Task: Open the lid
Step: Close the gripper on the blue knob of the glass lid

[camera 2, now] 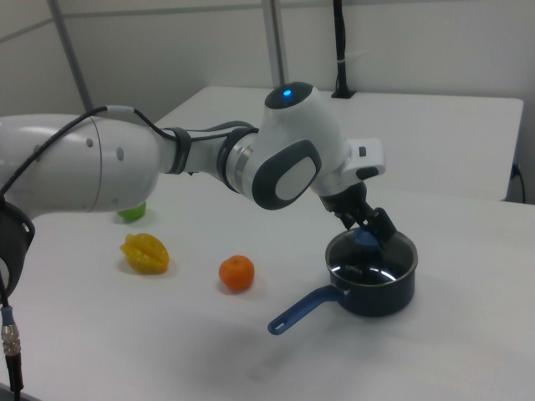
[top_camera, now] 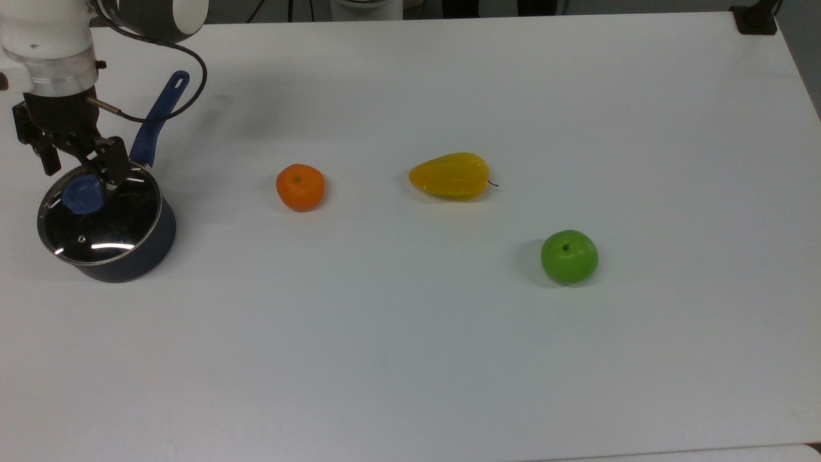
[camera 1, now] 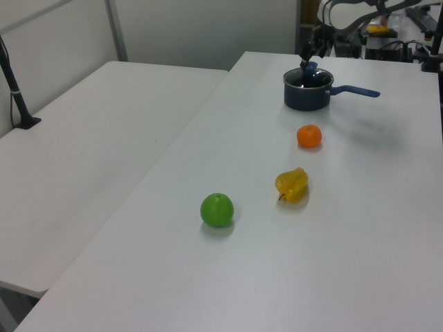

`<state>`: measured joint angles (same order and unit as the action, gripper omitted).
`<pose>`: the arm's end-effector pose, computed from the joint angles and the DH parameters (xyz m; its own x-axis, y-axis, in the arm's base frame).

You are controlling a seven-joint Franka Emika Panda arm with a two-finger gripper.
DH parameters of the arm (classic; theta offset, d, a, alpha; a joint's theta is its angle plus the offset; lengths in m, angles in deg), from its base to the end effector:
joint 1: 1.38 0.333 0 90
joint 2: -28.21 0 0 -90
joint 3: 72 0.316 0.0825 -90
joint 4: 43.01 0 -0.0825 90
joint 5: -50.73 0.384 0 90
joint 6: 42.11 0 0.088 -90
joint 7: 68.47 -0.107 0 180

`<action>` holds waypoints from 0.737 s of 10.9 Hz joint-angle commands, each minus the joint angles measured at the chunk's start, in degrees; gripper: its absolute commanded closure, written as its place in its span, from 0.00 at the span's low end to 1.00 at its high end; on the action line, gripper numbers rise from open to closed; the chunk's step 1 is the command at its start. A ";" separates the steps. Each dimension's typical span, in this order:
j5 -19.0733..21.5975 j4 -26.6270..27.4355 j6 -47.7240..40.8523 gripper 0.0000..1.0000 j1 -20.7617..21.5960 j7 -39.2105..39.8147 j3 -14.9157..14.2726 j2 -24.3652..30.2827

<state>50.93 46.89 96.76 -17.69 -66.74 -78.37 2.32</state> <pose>0.6658 -0.2647 0.4262 0.8690 -0.3016 0.3924 -0.3503 -0.9349 0.0572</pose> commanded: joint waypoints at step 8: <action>-0.11 0.19 1.05 0.35 0.31 -2.17 0.04 -1.09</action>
<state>50.96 46.80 96.76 -17.68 -67.73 -78.33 1.00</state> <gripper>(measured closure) 0.225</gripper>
